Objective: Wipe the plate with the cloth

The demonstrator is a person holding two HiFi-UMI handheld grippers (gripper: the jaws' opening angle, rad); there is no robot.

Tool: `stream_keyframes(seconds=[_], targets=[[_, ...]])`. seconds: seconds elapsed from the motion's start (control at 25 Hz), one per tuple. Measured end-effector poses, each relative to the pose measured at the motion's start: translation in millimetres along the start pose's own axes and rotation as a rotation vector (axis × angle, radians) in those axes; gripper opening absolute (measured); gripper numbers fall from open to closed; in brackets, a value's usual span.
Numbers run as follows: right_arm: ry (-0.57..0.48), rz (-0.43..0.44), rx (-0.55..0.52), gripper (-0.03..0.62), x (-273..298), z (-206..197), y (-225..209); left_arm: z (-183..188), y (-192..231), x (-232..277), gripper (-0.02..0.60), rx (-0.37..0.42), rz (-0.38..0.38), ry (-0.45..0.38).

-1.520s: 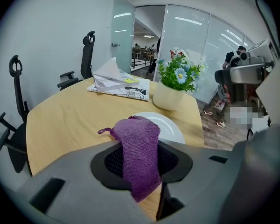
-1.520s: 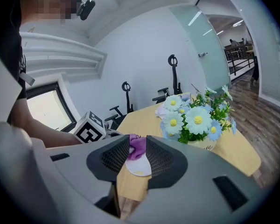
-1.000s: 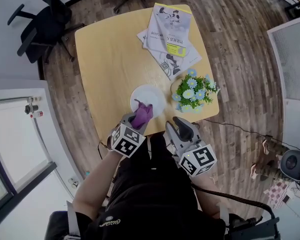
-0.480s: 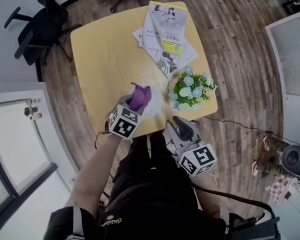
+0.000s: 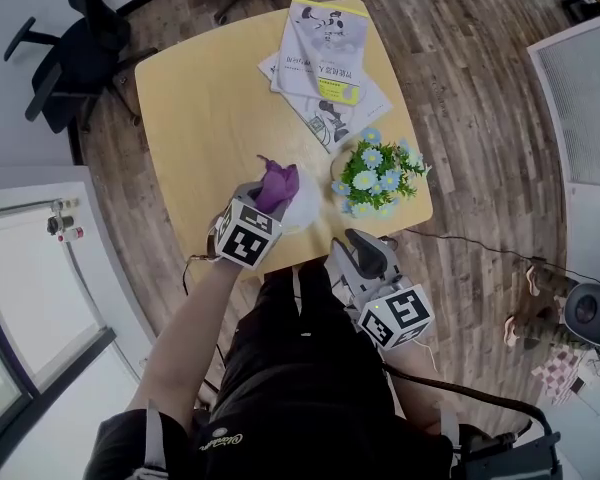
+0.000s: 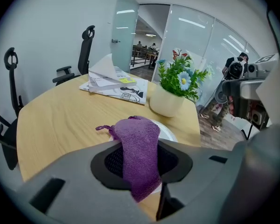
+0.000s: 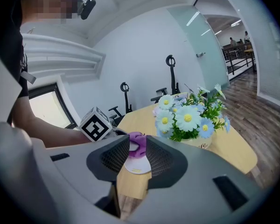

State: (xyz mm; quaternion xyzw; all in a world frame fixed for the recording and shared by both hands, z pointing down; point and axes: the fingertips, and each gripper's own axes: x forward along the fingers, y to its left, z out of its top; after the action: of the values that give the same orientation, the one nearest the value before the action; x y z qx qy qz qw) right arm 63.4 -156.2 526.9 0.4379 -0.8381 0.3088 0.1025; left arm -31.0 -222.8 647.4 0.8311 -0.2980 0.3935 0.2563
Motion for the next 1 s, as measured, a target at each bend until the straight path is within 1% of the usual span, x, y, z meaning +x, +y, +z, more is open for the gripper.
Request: stream_keyframes(seconds=[0.24,0.48,0.64,1.0], targets=[[-0.001,0.001,0.001,0.11,1.3,1.7,0.2,-27.1,-37.4,-10.1,0.126,0.024,-0.062,0.038],[-0.002,0.002,0.0,0.11,2.6,2.4,1.5,-47.4,-65.7,-20.1,0.126,0.022,-0.105,0.054],[0.001,0.005,0.001,0.11,3.4,1.1,2.8,-43.7,-63.1,-18.1,0.126,0.01,-0.101,0.046],[0.003,-0.007,0.009,0.11,-0.5,-3.8,-1.8,-4.6,-24.7,1.1,0.126,0.019,-0.038,0.009]])
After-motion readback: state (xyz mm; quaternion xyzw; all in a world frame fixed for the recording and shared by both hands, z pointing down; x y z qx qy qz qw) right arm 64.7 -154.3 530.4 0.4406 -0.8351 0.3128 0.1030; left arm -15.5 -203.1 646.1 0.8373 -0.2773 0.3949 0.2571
